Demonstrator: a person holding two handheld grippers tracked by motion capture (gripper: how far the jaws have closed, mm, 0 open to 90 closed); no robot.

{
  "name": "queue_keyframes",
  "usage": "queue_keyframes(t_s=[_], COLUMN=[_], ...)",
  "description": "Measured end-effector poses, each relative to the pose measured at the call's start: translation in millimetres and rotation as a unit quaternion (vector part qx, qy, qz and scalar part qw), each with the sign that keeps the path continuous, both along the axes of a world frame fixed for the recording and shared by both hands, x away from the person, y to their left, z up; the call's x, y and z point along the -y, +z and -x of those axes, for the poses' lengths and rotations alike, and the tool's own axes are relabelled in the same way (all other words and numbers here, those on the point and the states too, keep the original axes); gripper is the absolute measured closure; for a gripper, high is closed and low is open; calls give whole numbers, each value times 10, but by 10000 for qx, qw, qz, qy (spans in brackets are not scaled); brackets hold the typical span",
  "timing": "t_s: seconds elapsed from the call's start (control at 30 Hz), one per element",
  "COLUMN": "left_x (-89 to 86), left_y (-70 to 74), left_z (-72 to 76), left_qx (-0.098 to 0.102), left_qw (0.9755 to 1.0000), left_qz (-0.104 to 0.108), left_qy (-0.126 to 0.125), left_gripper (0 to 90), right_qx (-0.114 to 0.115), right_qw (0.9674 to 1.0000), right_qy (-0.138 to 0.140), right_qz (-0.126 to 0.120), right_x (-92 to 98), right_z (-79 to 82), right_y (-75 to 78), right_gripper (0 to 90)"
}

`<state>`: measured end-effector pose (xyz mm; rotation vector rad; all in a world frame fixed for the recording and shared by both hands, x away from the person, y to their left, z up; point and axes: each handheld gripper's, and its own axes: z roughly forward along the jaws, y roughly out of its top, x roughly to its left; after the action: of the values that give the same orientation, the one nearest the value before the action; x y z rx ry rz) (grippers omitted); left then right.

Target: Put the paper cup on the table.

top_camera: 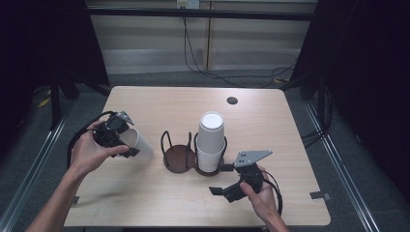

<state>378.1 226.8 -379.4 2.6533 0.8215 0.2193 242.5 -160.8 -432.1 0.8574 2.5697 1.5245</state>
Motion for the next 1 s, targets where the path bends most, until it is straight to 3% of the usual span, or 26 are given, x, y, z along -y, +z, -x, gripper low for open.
queue_keyframes(t_s=[0.27, 0.33, 0.4, 0.53, 0.77, 0.87, 1.0], left_x=[187, 207, 249, 274, 327, 328, 361], left_y=[-50, -62, -81, -116, -174, -189, -217], left_z=[-107, -119, -160, -185, -204, -234, -249], left_qx=[-260, -248, -288, -370, -270, -430, -426], left_qw=[9986, 9985, 9976, 9968, 9974, 9966, 9967], left_qz=[-443, -469, -623, -694, -644, -676, -683], left_qy=[-127, -148, -122, -147, -149, -176, -132], left_gripper=[109, 106, 103, 93, 76, 67, 64], right_qx=[-25, -34, -39, -44, -96, -87, -94], right_qw=[10000, 10000, 10000, 10000, 10000, 10000, 9999], right_qy=[25, 20, 28, 20, 7, 24, 7], right_qz=[-12, -16, 4, 4, 23, 34, 43], right_x=[-7, -7, -11, -14, -33, -45, -45], right_z=[0, -1, -3, -4, -8, -10, -12], right_y=[-5, -8, -17, -23, -46, -53, -54], right_gripper=[141, 142, 142, 142, 142, 142, 141])
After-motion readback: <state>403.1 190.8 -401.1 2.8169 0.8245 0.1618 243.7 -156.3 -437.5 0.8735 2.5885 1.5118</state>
